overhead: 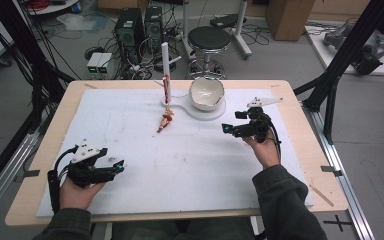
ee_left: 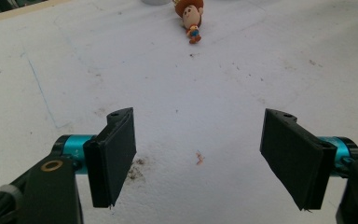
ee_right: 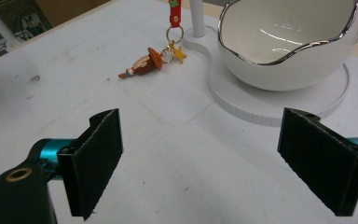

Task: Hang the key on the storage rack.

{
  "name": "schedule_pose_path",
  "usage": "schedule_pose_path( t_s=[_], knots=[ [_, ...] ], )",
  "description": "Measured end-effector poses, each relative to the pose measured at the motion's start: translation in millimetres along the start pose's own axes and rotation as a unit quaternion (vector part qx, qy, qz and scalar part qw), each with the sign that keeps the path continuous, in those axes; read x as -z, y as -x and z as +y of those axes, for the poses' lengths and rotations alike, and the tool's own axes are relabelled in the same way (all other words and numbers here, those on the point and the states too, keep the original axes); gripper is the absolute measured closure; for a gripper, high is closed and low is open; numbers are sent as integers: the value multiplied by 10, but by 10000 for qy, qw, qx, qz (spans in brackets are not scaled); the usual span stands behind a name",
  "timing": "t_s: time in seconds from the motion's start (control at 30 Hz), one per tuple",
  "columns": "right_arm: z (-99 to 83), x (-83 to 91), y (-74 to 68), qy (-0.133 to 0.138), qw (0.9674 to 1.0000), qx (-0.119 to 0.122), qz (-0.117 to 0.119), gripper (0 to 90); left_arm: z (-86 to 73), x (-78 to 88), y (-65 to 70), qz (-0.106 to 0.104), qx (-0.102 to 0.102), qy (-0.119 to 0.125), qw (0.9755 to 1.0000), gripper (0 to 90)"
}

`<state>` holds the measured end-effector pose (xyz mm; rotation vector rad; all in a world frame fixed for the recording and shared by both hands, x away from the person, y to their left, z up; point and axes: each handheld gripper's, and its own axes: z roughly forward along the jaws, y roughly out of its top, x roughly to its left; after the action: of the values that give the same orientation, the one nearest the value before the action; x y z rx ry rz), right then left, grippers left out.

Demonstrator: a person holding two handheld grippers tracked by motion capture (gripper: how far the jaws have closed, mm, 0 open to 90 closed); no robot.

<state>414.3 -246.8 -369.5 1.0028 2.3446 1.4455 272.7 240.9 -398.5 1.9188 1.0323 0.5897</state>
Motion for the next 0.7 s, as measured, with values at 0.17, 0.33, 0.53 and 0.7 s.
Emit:
schedule_pose_path(
  t_s=[0.17,0.33,0.53,0.7],
  knots=[
    [-76,13,2,-3,10000,20,-27,134,-1,0,1,9,3,-1,10000,270],
    [-161,35,13,-19,10000,11,-57,133,-4,-4,3,-11,15,-5,10000,270],
    [-225,92,5,-6,10000,-8,-66,132,-10,-4,5,-5,15,-16,10000,270],
    [-298,137,-5,-23,9999,-3,-110,131,-12,-4,6,-2,25,-16,10000,270]
  ],
)
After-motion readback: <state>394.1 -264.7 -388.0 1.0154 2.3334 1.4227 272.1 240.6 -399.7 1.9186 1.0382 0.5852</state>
